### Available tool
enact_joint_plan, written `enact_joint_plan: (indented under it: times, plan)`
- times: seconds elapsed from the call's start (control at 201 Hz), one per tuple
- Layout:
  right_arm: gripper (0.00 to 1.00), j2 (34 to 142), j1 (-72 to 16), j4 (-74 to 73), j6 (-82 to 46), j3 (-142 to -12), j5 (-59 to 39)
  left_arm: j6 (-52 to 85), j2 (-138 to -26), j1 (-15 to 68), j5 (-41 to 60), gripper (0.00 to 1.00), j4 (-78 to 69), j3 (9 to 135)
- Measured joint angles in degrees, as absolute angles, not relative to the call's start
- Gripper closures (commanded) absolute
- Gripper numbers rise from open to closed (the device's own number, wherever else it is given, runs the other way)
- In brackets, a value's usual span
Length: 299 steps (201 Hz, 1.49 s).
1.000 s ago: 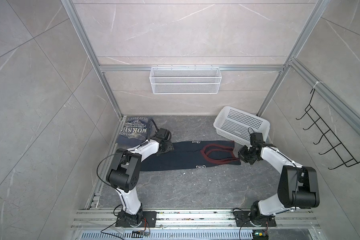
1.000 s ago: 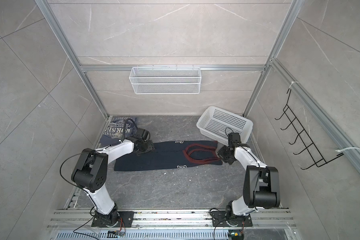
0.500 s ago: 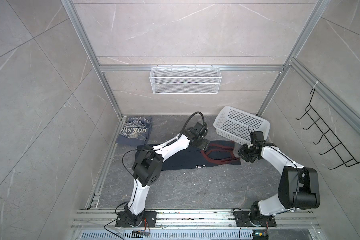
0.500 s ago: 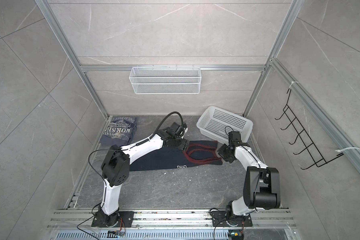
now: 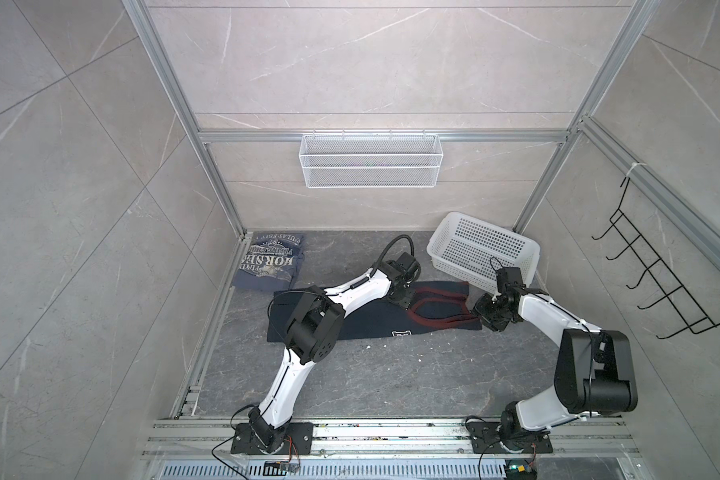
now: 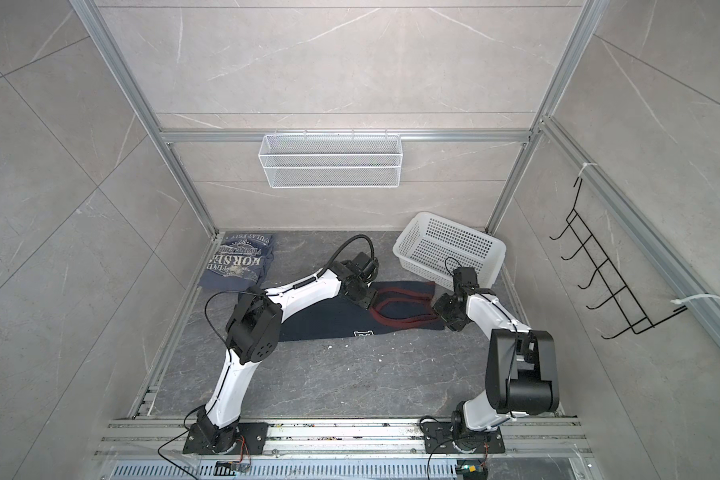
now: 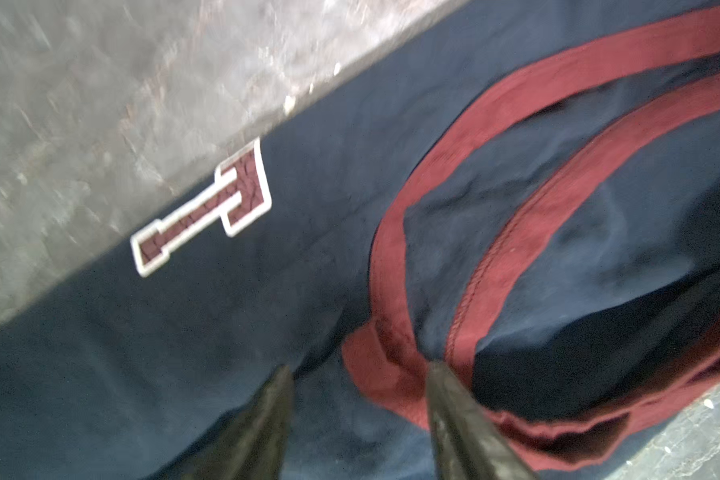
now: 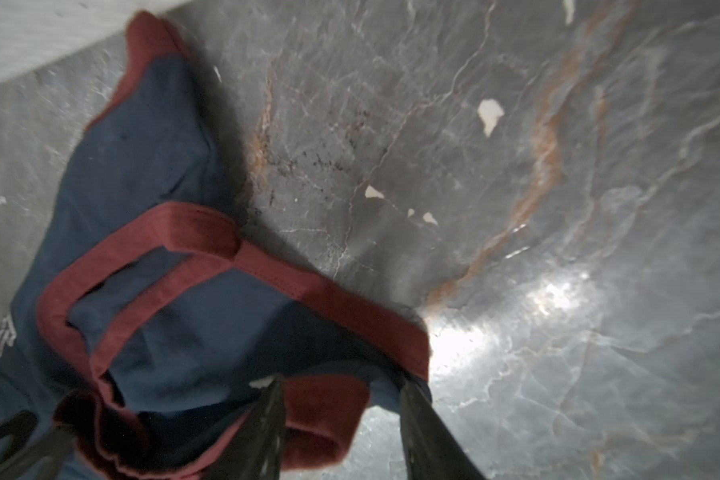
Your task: Fold and stack the tank tops
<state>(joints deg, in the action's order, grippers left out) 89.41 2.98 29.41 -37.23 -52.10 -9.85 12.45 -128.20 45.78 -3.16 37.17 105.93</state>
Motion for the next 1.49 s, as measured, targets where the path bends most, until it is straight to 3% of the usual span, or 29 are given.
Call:
enact_joint_plan:
  times: [0.478, 0.568, 1.205, 1.245, 1.319, 1.488]
  plan:
    - [1.0, 90.2, 1.7, 28.4, -36.2, -52.1, -9.2, 13.8, -130.6, 46.1, -2.9, 0.92, 37.0, 106.1]
    - [1.0, 90.2, 1.6, 28.4, -36.2, -52.1, -9.2, 14.1, -130.7, 46.1, -2.9, 1.0, 37.0, 106.5]
    - [1.0, 90.1, 0.6, 28.9, -36.2, -54.6, -6.2, 15.9, -130.7, 46.1, -8.2, 1.0, 32.9, 109.9]
    - [0.97, 90.4, 0.4, 28.9, -36.2, -54.7, -5.9, 16.0, -130.7, 46.1, -8.6, 0.88, 32.7, 110.2]
    - [0.75, 91.1, 0.2, 28.9, -36.6, -54.9, -5.5, 16.0, -130.7, 46.1, -8.8, 0.66, 32.7, 110.8]
    - [0.51, 91.0, -0.1, 30.1, -36.1, -55.4, -3.3, 16.1, -130.7, 46.1, -8.9, 0.33, 33.5, 111.0]
